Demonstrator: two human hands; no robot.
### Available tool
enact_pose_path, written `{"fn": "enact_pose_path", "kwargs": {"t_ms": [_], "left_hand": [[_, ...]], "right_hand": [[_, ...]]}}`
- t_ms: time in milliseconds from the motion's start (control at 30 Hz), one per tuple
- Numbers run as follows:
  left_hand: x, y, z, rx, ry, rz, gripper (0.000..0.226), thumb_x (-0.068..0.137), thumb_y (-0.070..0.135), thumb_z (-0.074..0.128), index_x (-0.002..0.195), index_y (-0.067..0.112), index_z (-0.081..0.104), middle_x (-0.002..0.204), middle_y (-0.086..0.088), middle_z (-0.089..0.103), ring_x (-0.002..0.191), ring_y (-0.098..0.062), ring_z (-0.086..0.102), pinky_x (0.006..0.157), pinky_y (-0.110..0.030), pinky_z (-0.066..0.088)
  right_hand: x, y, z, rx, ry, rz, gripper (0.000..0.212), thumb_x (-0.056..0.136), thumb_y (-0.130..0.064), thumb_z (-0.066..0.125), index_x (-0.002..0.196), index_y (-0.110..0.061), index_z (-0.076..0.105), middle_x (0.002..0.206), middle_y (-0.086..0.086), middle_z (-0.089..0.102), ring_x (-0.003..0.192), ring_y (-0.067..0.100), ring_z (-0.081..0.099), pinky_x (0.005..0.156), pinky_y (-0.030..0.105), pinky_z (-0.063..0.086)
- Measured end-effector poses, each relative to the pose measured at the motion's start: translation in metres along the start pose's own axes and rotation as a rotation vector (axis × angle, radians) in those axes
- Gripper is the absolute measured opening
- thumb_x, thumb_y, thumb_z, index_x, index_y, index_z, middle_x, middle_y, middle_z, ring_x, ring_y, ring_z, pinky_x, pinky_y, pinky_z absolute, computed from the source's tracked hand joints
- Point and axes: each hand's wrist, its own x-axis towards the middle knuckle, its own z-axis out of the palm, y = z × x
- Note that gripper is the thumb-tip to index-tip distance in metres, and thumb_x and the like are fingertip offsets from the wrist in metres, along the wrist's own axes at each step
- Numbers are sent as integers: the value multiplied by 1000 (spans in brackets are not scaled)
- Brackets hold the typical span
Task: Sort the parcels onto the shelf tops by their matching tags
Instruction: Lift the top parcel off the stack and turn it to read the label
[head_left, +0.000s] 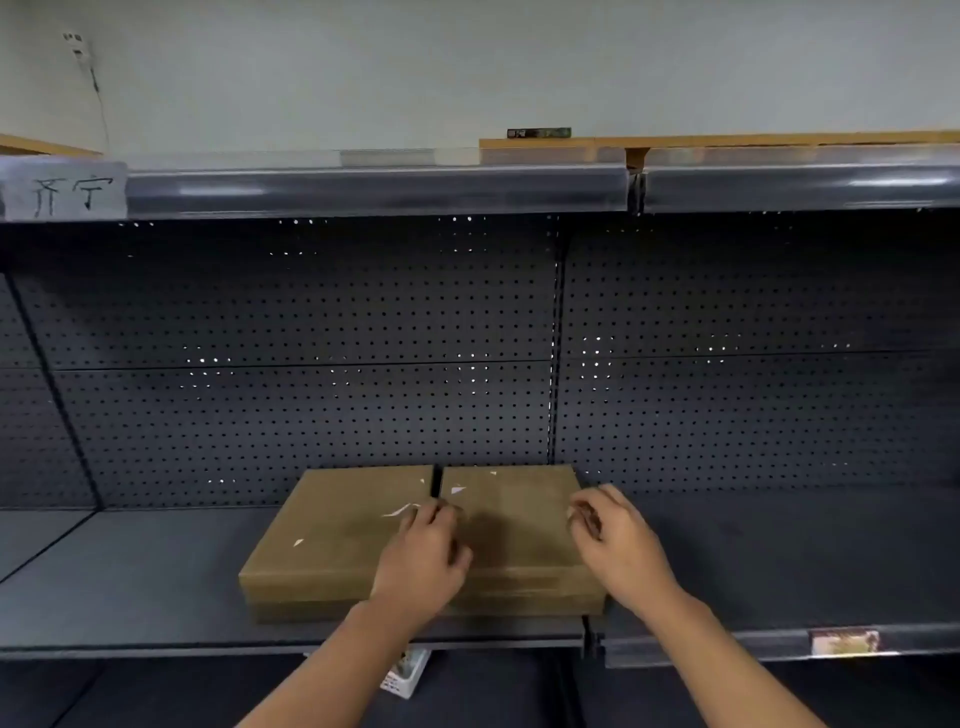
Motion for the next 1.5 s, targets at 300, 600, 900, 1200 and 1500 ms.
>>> {"fn": "enact_pose_path", "kwargs": {"t_ms": [300, 600, 900, 1200, 1500], "left_hand": [[26, 11, 27, 84, -198, -243, 77, 104, 63, 30, 166, 18, 28, 164, -14, 42, 148, -35, 39, 119, -44, 32], [40, 29, 34, -102, -424, -383, 82, 104, 51, 40, 170, 20, 4, 175, -27, -4, 160, -45, 11, 127, -48, 20], [36, 28, 36, -453, -258, -581, 114, 91, 63, 62, 169, 9, -1, 168, -20, 27, 145, -37, 46, 112, -39, 42], [4, 39, 6, -762, 187, -490, 92, 81, 53, 79, 152, 4, 47, 140, -6, 50, 129, -29, 53, 105, -34, 44], [-44, 25, -16, -1214, 336, -401, 48, 102, 39, 60, 147, 46, 49, 142, 10, 55, 135, -14, 53, 116, -38, 40]], "right_hand": [[15, 34, 28, -75, -129, 253, 48, 101, -38, 63, 142, -15, 59, 136, 8, 55, 127, 30, 51, 100, 40, 50], [14, 57, 45, 239, -216, 468, 44, 101, -43, 64, 135, -16, 59, 131, 9, 67, 113, 22, 67, 100, 40, 56], [9, 62, 49, 558, -198, 695, 72, 96, -61, 62, 148, -11, 58, 142, 7, 68, 130, 26, 62, 110, 38, 47], [1, 15, -13, 688, -107, 518, 15, 103, -48, 62, 114, -37, 60, 112, -17, 67, 114, 15, 64, 99, 30, 48], [-43, -29, -36, 758, -11, 296, 40, 100, -46, 65, 138, -32, 67, 127, -20, 77, 119, -5, 68, 104, 21, 49]]}}
